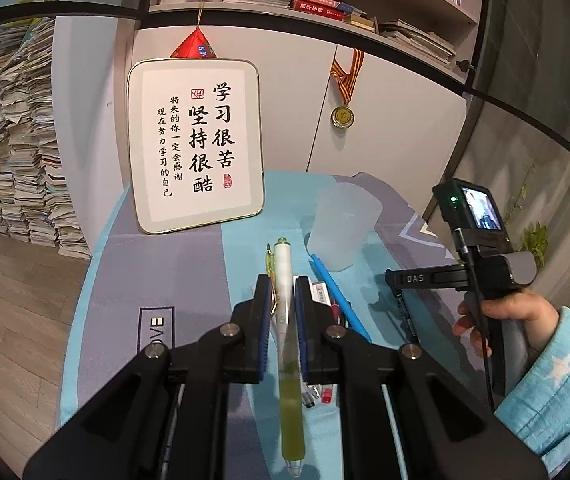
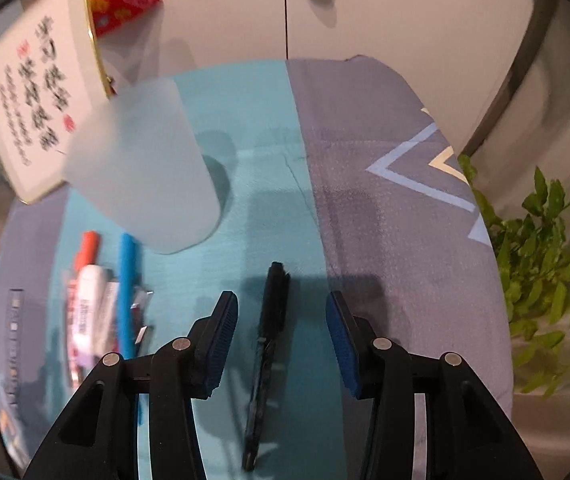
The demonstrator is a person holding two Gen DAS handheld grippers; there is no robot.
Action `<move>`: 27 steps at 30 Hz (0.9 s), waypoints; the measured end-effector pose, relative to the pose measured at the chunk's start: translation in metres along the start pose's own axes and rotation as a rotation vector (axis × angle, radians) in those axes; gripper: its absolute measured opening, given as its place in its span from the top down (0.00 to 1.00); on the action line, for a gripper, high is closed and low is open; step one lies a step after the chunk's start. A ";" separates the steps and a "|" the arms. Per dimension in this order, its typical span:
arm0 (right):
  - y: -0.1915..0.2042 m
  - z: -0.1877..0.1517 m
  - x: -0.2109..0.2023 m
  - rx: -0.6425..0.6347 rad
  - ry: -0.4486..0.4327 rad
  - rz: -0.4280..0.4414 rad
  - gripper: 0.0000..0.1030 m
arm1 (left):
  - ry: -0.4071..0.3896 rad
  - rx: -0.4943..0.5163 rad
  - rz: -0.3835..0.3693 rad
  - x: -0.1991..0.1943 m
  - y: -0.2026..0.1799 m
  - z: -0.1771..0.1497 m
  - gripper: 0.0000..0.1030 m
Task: Organize stationery
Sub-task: 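Lift the black marker with the right tool toward the frosted cup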
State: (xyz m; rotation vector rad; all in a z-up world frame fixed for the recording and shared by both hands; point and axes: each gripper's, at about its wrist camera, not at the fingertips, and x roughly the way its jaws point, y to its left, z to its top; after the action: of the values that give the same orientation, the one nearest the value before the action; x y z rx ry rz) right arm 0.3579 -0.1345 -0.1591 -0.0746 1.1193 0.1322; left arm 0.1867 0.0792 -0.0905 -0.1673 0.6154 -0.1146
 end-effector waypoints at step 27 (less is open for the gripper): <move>-0.017 -0.008 -0.072 0.071 -0.260 0.174 0.85 | 0.023 0.013 -0.021 0.003 -0.006 -0.001 0.91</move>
State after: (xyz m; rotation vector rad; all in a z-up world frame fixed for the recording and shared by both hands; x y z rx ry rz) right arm 0.3223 -0.1576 -0.0980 0.1019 0.8687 0.2503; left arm 0.1884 0.0729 -0.0916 -0.1602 0.6354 -0.1414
